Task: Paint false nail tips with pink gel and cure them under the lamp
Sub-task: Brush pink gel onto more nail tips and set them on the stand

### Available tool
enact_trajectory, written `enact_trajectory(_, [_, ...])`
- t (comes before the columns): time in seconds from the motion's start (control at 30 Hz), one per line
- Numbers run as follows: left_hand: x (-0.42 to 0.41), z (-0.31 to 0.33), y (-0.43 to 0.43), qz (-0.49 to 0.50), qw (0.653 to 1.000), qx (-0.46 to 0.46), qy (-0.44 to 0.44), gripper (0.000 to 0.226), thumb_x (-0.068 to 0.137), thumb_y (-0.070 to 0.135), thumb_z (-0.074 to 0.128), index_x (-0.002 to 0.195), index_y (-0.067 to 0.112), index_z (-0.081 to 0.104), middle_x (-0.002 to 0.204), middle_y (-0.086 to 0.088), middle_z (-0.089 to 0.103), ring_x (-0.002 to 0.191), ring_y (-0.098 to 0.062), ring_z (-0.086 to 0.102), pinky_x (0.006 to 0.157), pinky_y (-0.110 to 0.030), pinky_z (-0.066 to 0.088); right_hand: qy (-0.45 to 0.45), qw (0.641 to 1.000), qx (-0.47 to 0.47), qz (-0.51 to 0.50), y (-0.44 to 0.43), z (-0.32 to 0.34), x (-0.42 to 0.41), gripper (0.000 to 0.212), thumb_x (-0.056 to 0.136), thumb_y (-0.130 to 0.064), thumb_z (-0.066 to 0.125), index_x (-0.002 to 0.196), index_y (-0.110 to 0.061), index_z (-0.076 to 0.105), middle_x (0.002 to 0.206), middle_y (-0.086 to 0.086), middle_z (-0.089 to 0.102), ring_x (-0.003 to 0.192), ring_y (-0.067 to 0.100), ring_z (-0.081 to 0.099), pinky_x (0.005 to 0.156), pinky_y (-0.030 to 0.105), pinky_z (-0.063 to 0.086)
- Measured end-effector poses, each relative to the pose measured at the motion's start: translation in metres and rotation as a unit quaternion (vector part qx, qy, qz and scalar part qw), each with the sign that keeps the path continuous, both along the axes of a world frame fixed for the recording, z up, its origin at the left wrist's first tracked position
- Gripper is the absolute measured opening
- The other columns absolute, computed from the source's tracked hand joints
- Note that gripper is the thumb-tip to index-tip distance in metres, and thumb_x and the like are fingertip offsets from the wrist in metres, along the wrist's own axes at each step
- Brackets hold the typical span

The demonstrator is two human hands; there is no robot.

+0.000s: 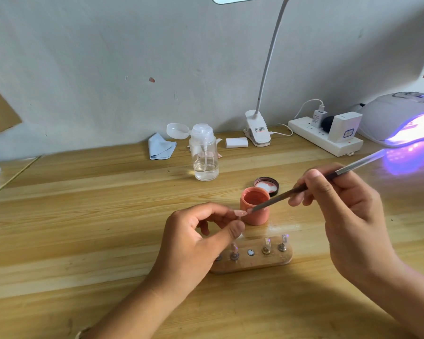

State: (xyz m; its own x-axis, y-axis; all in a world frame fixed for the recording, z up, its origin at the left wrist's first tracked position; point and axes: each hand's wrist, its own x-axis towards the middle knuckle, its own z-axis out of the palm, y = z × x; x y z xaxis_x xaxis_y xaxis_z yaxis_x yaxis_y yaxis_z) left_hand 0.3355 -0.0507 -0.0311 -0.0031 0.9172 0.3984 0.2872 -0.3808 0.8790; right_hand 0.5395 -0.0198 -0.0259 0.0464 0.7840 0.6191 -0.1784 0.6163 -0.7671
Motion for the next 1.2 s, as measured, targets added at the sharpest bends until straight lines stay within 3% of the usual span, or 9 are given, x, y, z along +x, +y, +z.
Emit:
enact_trajectory(0.17, [-0.0008,-0.0008,0.0006,0.005,1.000,-0.002,0.006,0.009,0.072,0.027,0.082,0.081,0.026,0.078,0.078,0.009,0.075,0.073,-0.006,0.066,0.062,-0.024,0.045,-0.040,0.999,0.018,0.029,-0.0026,-0.0015,-0.0032,0.020,0.102,-0.027,0.057,0.093,-0.010,0.063,0.076,-0.004,0.072,0.078,0.010,0.068,0.079,0.015,0.048])
enact_trajectory(0.37, [-0.0012,0.0006,0.0000,-0.003,1.000,-0.003,-0.003,0.010,0.073,0.030,0.080,0.083,0.027,0.079,0.082,0.007,0.076,0.074,-0.013,0.068,0.064,-0.037,0.046,-0.039,0.999,0.009,-0.037,0.0017,-0.0012,0.0036,0.017,0.099,-0.027,0.061,0.084,-0.023,0.065,0.070,-0.004,0.068,0.070,0.012,0.064,0.075,0.018,0.047])
enact_trajectory(0.57, [-0.0007,0.0002,0.0005,-0.001,1.000,-0.013,0.003,0.009,0.074,0.022,0.082,0.082,0.024,0.078,0.081,0.007,0.076,0.076,-0.013,0.068,0.064,-0.033,0.045,-0.048,0.998,0.035,0.015,-0.0032,-0.0002,-0.0020,0.016,0.102,-0.018,0.053,0.094,-0.007,0.062,0.076,-0.006,0.073,0.077,0.005,0.068,0.078,0.013,0.049])
enact_trajectory(0.77, [-0.0009,0.0006,-0.0002,-0.001,1.000,-0.013,0.003,0.009,0.075,0.020,0.083,0.082,0.023,0.078,0.079,0.006,0.076,0.072,-0.013,0.068,0.064,-0.033,0.045,-0.064,0.998,0.005,-0.028,-0.0010,-0.0011,0.0003,0.015,0.097,-0.032,0.059,0.086,-0.024,0.067,0.074,-0.002,0.073,0.078,0.014,0.069,0.079,0.017,0.047])
enact_trajectory(0.87, [-0.0009,0.0005,0.0003,-0.003,1.000,-0.012,0.003,0.009,0.076,0.021,0.083,0.083,0.024,0.079,0.081,0.006,0.076,0.069,-0.012,0.067,0.063,-0.035,0.046,-0.036,0.999,-0.004,-0.040,0.0017,-0.0011,0.0029,0.018,0.099,-0.026,0.061,0.082,-0.021,0.065,0.068,-0.001,0.070,0.071,0.010,0.065,0.074,0.016,0.047])
enact_trajectory(1.03, [-0.0014,-0.0007,0.0012,-0.007,1.000,-0.003,0.015,0.016,0.077,0.020,0.083,0.088,0.030,0.077,0.081,0.007,0.076,0.075,-0.012,0.068,0.064,-0.034,0.045,-0.028,0.999,0.023,0.016,-0.0019,0.0003,-0.0028,0.016,0.099,-0.017,0.052,0.092,-0.005,0.061,0.072,-0.004,0.072,0.075,0.002,0.066,0.077,0.012,0.048])
enact_trajectory(1.2, [-0.0024,-0.0015,0.0015,-0.002,1.000,0.001,0.010,0.014,0.076,0.022,0.082,0.087,0.029,0.077,0.082,0.006,0.076,0.076,-0.014,0.069,0.064,-0.039,0.046,-0.036,0.999,0.002,0.025,-0.0017,-0.0003,-0.0025,0.015,0.099,-0.015,0.054,0.091,-0.006,0.062,0.072,-0.001,0.072,0.076,0.006,0.068,0.077,0.013,0.048])
